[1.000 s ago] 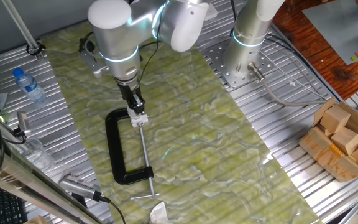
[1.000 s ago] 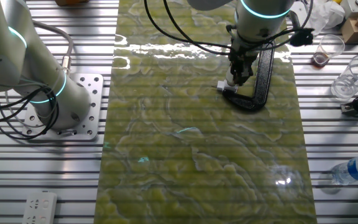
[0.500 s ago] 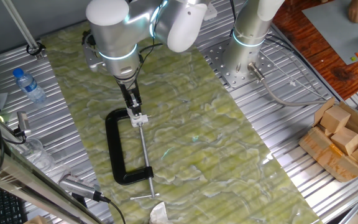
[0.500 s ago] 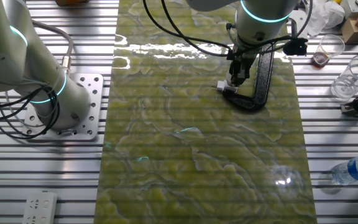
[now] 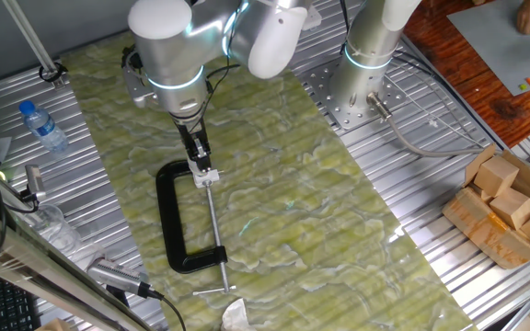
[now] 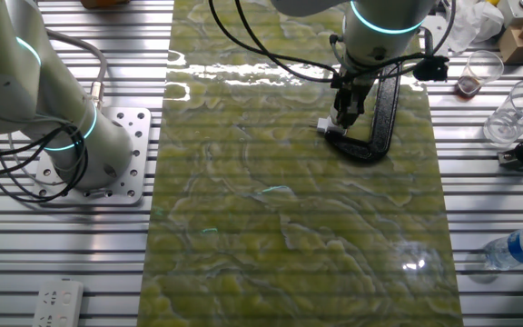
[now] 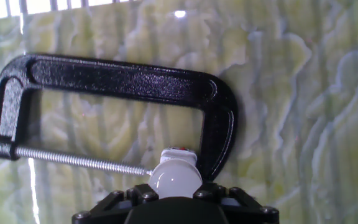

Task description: Install the light bulb by rotating it

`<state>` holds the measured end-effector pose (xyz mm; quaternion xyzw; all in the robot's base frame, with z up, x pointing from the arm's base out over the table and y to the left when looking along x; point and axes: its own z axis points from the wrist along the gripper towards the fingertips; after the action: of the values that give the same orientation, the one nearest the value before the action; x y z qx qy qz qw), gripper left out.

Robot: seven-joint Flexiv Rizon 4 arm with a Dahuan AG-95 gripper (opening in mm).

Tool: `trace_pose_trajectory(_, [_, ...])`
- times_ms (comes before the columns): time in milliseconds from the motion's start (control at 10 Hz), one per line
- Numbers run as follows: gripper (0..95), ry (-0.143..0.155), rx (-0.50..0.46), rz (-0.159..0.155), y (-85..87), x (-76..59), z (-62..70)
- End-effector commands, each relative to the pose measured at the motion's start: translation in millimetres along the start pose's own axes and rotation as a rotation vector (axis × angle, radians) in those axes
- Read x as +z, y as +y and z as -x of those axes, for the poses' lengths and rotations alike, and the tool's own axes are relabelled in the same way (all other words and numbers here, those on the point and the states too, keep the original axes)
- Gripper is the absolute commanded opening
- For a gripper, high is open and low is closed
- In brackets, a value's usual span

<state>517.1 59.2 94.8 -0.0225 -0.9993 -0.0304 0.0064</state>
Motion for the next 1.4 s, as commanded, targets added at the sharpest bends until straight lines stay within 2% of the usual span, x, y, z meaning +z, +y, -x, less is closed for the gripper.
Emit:
trace_pose_trajectory(100, [76.0, 0.002, -0.09, -0.021, 0.0, -1.6, 0.4])
trace_pose_trajectory(200, [76.0, 0.001, -0.386, -0.042, 0.0, -1.7, 0.3])
trace_pose_trajectory(300, [76.0, -0.006, -0.577, -0.045, 0.1, -2.6, 0.2])
trace_pose_trajectory(400, [76.0, -0.012, -0.718, -0.037, 0.2, -3.8, 0.2])
trace_pose_trajectory(500, [76.0, -0.012, -0.795, -0.032, 0.1, -3.9, 0.1])
trace_pose_trajectory(600, [76.0, -0.004, -0.946, -0.037, -0.1, -3.8, -0.1])
trace_pose_trajectory(700, [76.0, -0.003, -1.039, -0.038, -0.4, -3.6, -0.4])
trace_pose_trajectory(1100, [76.0, -0.009, -1.266, -0.019, -1.8, -1.3, -1.8])
trace_pose_trajectory(1400, [76.0, -0.007, -1.347, -0.031, -2.1, -1.2, -2.1])
